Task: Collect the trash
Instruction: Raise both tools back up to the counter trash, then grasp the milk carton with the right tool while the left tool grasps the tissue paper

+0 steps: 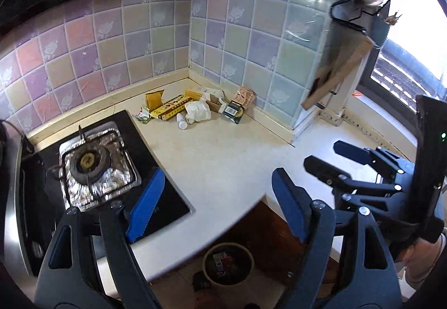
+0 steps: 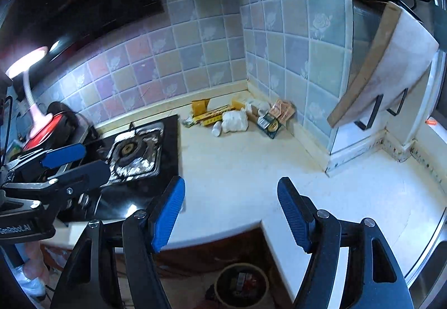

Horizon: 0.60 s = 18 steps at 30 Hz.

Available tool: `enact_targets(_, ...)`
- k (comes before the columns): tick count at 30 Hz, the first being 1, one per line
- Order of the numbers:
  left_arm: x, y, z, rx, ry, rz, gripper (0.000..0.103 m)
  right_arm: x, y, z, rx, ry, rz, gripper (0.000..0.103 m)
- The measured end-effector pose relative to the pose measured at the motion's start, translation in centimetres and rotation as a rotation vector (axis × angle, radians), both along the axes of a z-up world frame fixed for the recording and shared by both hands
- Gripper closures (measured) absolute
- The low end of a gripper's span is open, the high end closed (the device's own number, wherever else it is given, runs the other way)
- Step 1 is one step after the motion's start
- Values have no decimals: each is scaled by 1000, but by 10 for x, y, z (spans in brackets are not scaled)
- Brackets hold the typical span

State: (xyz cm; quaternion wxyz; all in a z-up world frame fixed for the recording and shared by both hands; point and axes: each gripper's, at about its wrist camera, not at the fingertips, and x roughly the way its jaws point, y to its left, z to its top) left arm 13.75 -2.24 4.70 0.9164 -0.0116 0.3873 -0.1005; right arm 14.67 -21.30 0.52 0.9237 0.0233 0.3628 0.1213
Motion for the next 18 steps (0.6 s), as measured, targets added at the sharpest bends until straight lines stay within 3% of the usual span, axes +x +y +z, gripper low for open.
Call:
enact_targets(6, 122, 13, -31, 24, 60, -103, 26, 111, 5, -19, -9, 41, -108, 33)
enact_targets(11, 218, 13, -84, 35, 147, -186, 26, 206, 9, -59, -6, 90, -201, 33)
enact_targets(18, 302, -5, -150, 89, 205, -282, 26, 305, -3, -128, 29, 166, -315, 33)
